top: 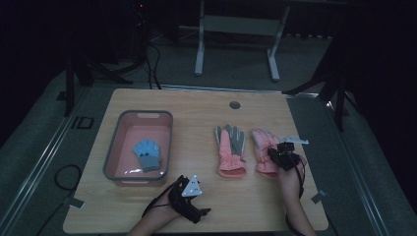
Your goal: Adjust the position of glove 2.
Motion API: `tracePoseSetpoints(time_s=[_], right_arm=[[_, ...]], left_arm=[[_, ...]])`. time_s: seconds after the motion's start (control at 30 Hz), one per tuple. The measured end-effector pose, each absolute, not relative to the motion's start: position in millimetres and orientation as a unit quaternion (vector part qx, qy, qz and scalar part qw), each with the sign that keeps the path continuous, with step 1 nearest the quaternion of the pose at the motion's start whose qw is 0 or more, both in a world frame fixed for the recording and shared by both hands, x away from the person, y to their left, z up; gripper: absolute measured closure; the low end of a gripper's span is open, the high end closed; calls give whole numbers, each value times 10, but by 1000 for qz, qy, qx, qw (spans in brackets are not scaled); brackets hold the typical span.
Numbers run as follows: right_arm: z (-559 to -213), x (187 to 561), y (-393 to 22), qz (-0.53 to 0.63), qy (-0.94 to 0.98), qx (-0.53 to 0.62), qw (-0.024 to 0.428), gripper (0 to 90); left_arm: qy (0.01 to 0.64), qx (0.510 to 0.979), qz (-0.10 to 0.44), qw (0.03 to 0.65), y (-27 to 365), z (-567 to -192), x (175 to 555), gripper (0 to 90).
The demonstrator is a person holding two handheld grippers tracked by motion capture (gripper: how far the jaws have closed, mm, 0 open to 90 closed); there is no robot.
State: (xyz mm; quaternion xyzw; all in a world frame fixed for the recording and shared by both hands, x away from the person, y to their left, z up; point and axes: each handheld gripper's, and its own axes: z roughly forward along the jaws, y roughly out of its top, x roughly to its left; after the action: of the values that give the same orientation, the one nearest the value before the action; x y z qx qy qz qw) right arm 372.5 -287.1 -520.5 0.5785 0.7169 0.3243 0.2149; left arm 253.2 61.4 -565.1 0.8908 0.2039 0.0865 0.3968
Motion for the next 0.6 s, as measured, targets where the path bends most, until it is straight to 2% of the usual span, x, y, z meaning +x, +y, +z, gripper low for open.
tracePoseSetpoints(time_s=[0.07, 0.17, 0.3, 0.47, 0.6], right_arm=[[-5115, 3707, -2930, 338, 727, 556, 221, 716], [-5023, 3721, -3028, 349, 740, 531, 221, 684], [-4958, 3785, -3183, 357, 766, 500, 189, 661], [-5017, 3865, -3256, 367, 776, 492, 148, 603], [-5077, 3884, -3231, 366, 778, 491, 139, 592]], left_arm=[[205, 890, 85, 399, 615, -5650, 2534, 21], [206, 889, 84, 400, 616, -5652, 2535, 21], [205, 890, 83, 399, 614, -5651, 2531, 20], [206, 889, 83, 400, 614, -5651, 2530, 20], [206, 889, 82, 400, 615, -5651, 2530, 21]])
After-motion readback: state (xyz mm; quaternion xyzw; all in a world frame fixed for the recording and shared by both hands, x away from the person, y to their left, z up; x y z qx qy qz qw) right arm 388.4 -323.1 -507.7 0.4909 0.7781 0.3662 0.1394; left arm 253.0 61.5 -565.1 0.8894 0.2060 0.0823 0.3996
